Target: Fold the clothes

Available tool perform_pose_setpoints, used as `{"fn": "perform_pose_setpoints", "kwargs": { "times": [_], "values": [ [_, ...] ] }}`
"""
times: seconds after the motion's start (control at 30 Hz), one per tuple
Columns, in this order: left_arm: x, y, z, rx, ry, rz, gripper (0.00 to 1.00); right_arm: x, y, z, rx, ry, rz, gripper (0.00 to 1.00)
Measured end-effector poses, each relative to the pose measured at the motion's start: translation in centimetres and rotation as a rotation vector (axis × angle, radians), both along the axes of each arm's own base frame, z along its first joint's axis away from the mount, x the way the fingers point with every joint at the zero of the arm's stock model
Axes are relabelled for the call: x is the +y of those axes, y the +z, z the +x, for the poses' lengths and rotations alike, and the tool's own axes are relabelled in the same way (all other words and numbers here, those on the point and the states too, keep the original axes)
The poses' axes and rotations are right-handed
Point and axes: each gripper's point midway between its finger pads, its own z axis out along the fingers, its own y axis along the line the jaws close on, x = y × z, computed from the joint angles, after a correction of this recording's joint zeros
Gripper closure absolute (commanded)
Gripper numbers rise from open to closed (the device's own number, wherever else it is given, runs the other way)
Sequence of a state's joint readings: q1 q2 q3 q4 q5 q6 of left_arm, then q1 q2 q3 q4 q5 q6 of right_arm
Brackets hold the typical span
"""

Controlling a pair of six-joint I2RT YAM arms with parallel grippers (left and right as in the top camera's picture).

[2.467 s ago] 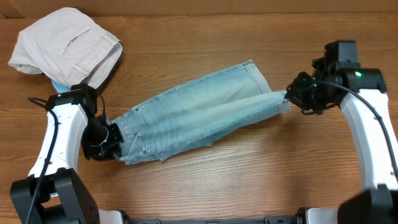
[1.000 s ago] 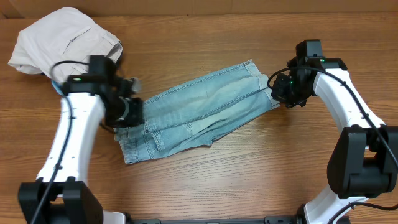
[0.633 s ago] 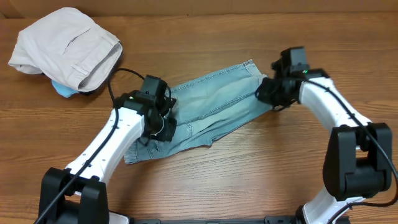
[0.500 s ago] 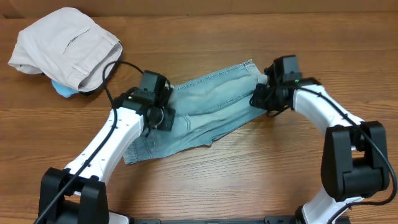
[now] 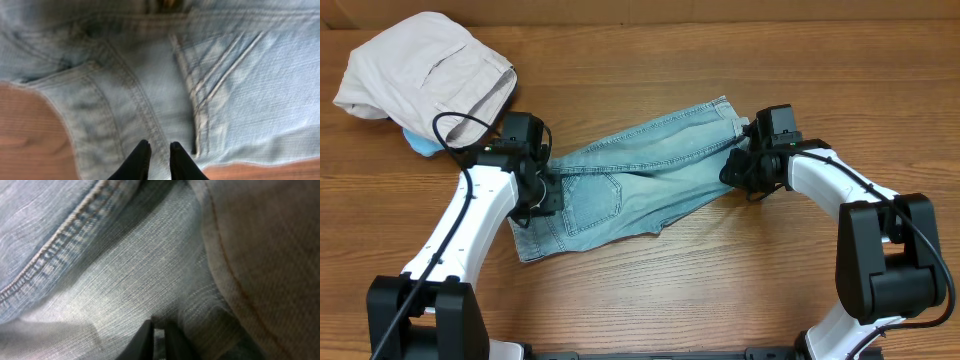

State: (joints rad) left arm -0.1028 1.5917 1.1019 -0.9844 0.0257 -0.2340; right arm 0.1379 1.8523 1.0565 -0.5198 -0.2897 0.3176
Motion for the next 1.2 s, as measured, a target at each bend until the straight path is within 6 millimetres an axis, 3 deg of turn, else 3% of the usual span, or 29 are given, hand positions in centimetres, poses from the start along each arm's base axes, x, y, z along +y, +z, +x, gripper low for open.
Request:
{"fn": "perform_pose_setpoints", "kwargs": {
  "times": [0.07,0.13,0.17,0.23,0.27,0.3,0.5,0.63,0.77,0.9,1.2],
  "values": [
    [0.4,0.6,0.2,0.001,0.007,0.001,0.75,0.1,0.0,0.0,0.0,0.0,0.004,0.63],
    [0.6,1.5,1.2,-0.034,-0.006,-0.004,0.71,0.2,0.1,0.0,0.001,0.005,0.013,0.55],
    [0.7,2.1,1.8,-0.056,-0.02,-0.003,0.69,0.4,0.2,0.0,-0.001,0.007,0.018,0.54],
    [0.8,3.3,3.3,-0.111,-0.05,0.004,0.55,0.5,0.3,0.0,-0.003,0.014,0.025,0.53],
    [0.9,3.7,3.8,-0.133,-0.057,0.011,0.4,0.5,0.3,0.0,-0.003,0.013,0.027,0.53],
    [1.0,4.0,4.3,-0.153,-0.059,0.021,0.34,0.5,0.3,0.0,-0.003,0.014,0.027,0.53],
    [4.2,4.1,3.6,-0.119,0.112,0.081,0.2,0.6,0.3,-0.3,0.01,0.016,0.032,0.5],
    [7.2,4.3,4.6,-0.164,0.23,0.05,0.2,0.6,0.3,-0.4,0.011,0.016,0.032,0.49],
    [8.7,4.7,5.6,-0.215,0.235,-0.012,0.17,0.6,0.3,-0.4,0.01,0.016,0.033,0.48],
    [8.7,4.4,5.4,-0.202,0.24,-0.071,0.2,0.6,0.4,-0.4,0.011,0.016,0.032,0.48],
    [7.5,-0.3,5.9,-0.078,0.29,-0.25,0.39,0.6,0.4,-0.4,0.012,0.016,0.035,0.47]
  ]
}}
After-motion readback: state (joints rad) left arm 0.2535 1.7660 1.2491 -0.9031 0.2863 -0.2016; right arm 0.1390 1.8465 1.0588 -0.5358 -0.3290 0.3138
